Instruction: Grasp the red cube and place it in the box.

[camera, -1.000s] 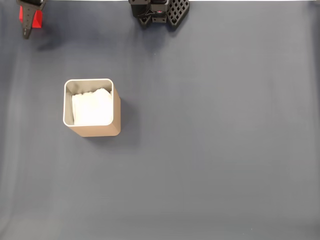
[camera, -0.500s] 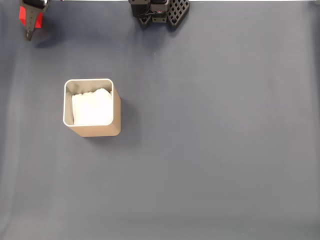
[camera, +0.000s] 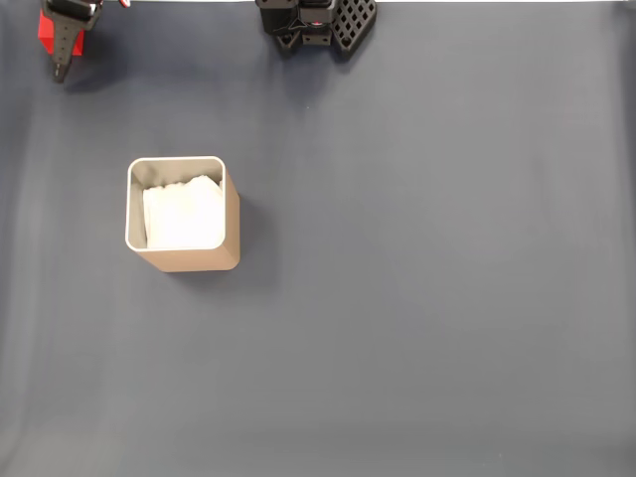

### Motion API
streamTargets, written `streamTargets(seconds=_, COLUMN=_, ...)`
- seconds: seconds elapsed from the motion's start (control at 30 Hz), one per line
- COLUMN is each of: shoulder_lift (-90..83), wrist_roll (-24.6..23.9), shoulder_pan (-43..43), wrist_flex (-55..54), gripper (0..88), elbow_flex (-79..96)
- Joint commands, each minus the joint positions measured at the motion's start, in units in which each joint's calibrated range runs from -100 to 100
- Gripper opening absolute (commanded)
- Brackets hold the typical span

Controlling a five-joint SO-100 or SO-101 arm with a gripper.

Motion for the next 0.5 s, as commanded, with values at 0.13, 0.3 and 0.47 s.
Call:
streamTargets(seconds=0.13, shoulder_lift=1.1, wrist_roll=-0.2, shoulder_pan=0.1, wrist_flex=-1.8, gripper=40.6, elbow_flex=-1.2)
streamTargets(seconds=0.3, shoulder_lift=1.9, wrist_roll=-0.1, shoulder_pan=0.1, wrist_flex=-2.8, gripper=40.3, elbow_flex=-1.2)
streamTargets(seconds=0.47, shoulder_lift=3.1, wrist_roll=-0.1, shoulder_pan=0.2, wrist_flex=-3.9, gripper=40.1, elbow_flex=-1.3)
